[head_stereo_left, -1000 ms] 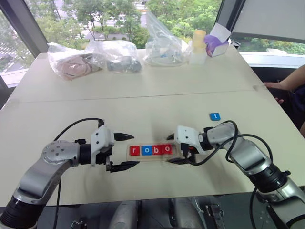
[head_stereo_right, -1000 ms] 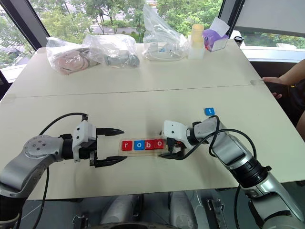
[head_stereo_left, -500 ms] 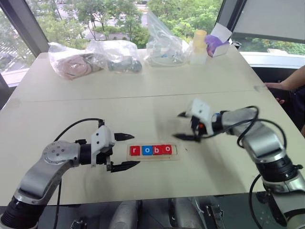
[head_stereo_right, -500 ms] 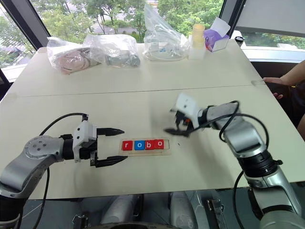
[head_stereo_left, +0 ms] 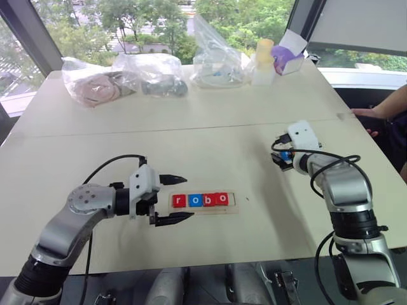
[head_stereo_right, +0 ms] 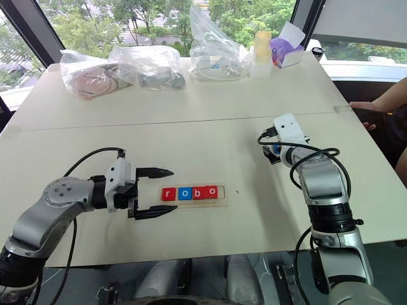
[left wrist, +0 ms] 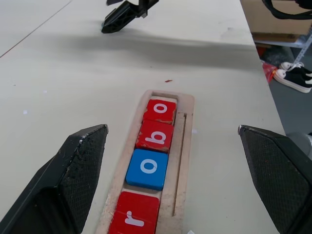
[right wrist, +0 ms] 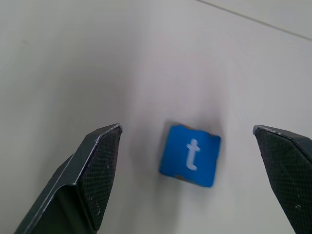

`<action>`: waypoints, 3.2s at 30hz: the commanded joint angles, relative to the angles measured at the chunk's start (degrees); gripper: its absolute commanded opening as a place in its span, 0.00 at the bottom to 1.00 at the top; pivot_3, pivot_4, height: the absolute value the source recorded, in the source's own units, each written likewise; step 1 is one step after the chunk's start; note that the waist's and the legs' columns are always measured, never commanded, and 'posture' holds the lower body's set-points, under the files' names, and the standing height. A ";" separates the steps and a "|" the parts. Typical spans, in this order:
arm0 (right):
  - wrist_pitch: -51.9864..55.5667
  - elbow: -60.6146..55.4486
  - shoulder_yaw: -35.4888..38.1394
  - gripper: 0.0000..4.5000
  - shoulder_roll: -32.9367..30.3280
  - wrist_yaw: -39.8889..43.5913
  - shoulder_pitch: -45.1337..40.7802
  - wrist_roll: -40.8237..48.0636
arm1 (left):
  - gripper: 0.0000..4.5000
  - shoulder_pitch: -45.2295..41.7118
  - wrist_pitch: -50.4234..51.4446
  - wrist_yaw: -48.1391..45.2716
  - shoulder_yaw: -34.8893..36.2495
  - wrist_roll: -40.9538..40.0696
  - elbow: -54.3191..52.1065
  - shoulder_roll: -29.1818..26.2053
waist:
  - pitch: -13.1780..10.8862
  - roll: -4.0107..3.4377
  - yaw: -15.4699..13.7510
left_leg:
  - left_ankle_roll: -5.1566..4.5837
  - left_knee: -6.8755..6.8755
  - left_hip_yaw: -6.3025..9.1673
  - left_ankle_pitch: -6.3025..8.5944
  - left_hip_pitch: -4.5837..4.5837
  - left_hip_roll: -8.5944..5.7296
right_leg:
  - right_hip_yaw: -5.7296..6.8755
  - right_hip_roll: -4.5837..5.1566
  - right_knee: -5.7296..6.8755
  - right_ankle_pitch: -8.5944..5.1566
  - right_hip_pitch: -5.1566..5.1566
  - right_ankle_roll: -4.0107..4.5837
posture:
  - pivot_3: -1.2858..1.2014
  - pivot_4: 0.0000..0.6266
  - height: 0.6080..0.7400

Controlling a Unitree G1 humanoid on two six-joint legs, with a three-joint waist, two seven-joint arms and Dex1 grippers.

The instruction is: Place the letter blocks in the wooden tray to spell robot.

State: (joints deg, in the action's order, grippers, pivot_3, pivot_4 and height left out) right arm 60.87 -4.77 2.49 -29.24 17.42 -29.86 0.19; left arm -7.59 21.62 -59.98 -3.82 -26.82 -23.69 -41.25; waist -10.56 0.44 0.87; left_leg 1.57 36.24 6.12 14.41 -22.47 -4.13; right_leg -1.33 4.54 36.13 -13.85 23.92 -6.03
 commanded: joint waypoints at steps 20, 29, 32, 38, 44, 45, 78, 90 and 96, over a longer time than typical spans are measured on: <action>12.56 -1.83 16.10 0.25 2.68 -0.95 3.51 11.86 | 1.00 -4.22 0.84 -0.30 -2.84 -1.00 -0.83 2.43 | 0.04 0.00 -0.26 | -0.01 0.05 0.08 0.00 0.13 -0.01 | 0.07 -0.03 -0.02 0.00 -0.25 -0.01 | 0.52 0.24 1.00; 31.63 -44.42 19.39 0.25 12.76 -4.95 27.88 21.51 | 1.00 -5.72 -1.09 -1.59 -3.99 0.10 2.50 3.68 | 0.11 -0.01 -0.41 | -0.04 -0.02 0.25 0.02 0.09 0.01 | 0.17 -0.02 -0.05 -0.03 -0.23 -0.02 | 0.52 0.24 1.00; 31.63 -51.96 20.64 0.25 15.65 -7.62 34.09 25.18 | 1.00 -5.66 -1.85 -2.44 -4.58 0.58 3.05 3.82 | 0.13 0.00 -0.17 | -0.03 -0.01 0.26 0.02 0.10 0.00 | 0.19 -0.03 -0.06 -0.06 -0.26 -0.04 | 0.52 0.24 1.00; 31.63 -52.35 20.82 0.25 17.45 -13.77 32.54 31.38 | 1.00 -5.62 -2.01 -3.02 -4.35 0.46 3.42 4.00 | 0.14 0.00 -0.07 | -0.03 0.08 0.15 0.01 0.16 0.04 | 0.08 0.01 -0.07 -0.14 -0.27 0.17 | 0.52 0.24 1.00; 31.63 -48.76 18.97 0.25 18.13 -21.45 28.00 36.17 | 1.00 -4.86 -1.77 -2.86 -4.21 0.41 2.47 3.99 | 0.14 0.00 -0.10 | -0.03 0.03 0.15 0.00 0.13 0.04 | 0.08 0.01 -0.09 -0.11 -0.24 0.07 | 0.52 0.24 1.00; 31.63 -48.16 18.66 0.25 18.35 -22.64 27.35 37.10 | 1.00 -4.57 -1.78 -2.82 -4.04 0.39 2.30 3.85 | 0.14 0.00 -0.10 | -0.03 0.01 0.14 0.00 0.12 0.03 | 0.08 0.01 -0.09 -0.07 -0.22 0.00 | 0.52 0.24 1.00; -66.75 12.80 -16.23 0.99 -30.56 55.17 11.84 9.27 | 1.00 -0.16 -0.53 0.56 -0.42 0.23 -2.03 0.69 | -0.15 0.09 0.29 | -0.25 0.01 -0.03 0.11 0.19 0.11 | 0.08 0.03 -0.67 -0.01 -0.54 -0.16 | 0.52 0.24 1.00; -69.79 18.79 -15.71 0.99 -23.26 60.75 6.40 7.59 | 1.00 1.57 0.91 2.06 1.30 -0.81 -4.42 -0.72 | -0.11 0.15 -0.04 | -0.16 0.03 0.07 0.06 0.21 0.10 | 0.11 0.05 -0.60 0.03 -0.54 -0.05 | 0.52 0.24 1.00; -69.31 19.22 -16.05 0.99 -21.58 61.93 5.94 6.57 | 1.00 2.69 1.15 2.19 2.32 -0.97 -5.25 -1.55 | -0.11 0.15 -0.11 | -0.16 0.03 0.07 0.06 0.21 0.09 | 0.10 0.06 -0.60 0.02 -0.54 -0.04 | 0.52 0.24 1.00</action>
State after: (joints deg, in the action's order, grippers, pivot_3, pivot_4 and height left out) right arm -8.53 14.31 -12.94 -51.64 78.86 -23.91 7.55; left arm -4.95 23.20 -57.76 -3.24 -26.91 -26.88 -42.25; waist -10.67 0.59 0.75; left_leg 1.41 36.27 6.19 14.47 -22.26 -4.04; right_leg -1.23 4.59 35.54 -13.82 23.38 -6.07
